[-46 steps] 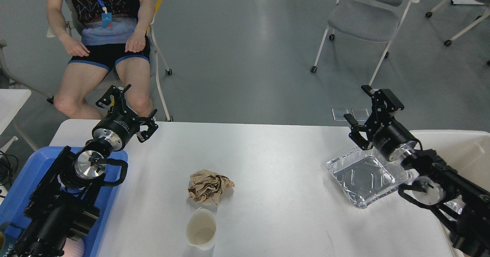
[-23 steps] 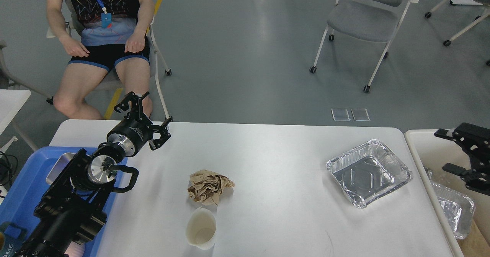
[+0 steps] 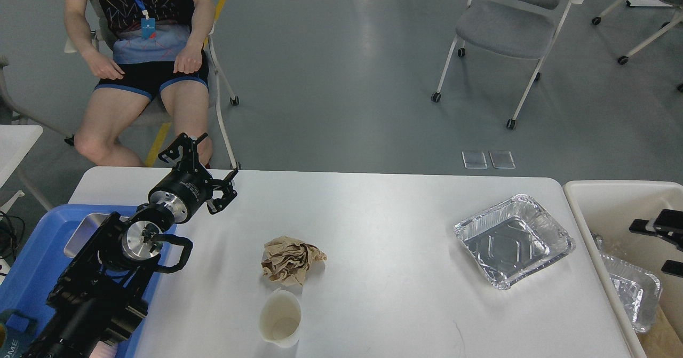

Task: Tidy desktop
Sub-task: 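Reach the right gripper to the foil tray edge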

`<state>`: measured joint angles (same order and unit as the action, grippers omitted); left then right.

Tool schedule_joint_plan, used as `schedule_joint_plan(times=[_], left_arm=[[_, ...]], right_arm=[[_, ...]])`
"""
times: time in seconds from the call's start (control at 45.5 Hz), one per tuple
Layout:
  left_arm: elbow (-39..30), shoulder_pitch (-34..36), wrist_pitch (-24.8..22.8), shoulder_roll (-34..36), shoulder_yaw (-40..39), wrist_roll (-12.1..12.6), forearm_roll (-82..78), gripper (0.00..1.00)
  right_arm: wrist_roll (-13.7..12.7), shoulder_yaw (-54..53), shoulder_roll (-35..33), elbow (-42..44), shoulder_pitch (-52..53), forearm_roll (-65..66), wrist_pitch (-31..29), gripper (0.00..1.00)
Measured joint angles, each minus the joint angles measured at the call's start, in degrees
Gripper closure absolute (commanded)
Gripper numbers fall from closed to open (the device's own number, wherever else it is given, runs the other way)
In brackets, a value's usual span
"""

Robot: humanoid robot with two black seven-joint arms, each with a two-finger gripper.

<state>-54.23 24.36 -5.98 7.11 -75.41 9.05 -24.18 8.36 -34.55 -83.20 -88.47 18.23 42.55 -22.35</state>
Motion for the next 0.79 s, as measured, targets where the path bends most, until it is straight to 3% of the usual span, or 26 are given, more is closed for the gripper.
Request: schedule_joint_plan(times=[0.176, 0.33, 0.484, 0.637, 0.791], left_arm=[[0.1, -0.3, 0.0, 0.0, 0.0, 0.0, 0.0, 0.03], [0.4, -0.4, 0.0, -0.1, 0.0, 0.0, -0.1, 0.03], [0.4, -0.4, 0.0, -0.1, 0.1, 0.0, -0.1, 0.03], [0.4, -0.6, 0.5, -0.4, 0.1, 0.0, -0.1, 0.03], [0.4, -0.7, 0.5, -0.9, 0.1, 0.0, -0.1, 0.03]], right_arm=[[-0.5, 0.0, 3.9, 0.6, 0.1, 1.3, 0.0, 0.00], [-3.9, 0.1, 8.6, 4.8, 0.9, 6.8, 0.0, 0.00], [-6.0, 0.2, 15.5, 16.5, 1.8, 13.8, -0.1, 0.00], [-6.0, 0.3, 22.4, 27.8, 3.2, 19.1, -0.1, 0.00], [-5.5, 0.1, 27.5, 33.3, 5.8, 22.9, 0.4, 0.00]])
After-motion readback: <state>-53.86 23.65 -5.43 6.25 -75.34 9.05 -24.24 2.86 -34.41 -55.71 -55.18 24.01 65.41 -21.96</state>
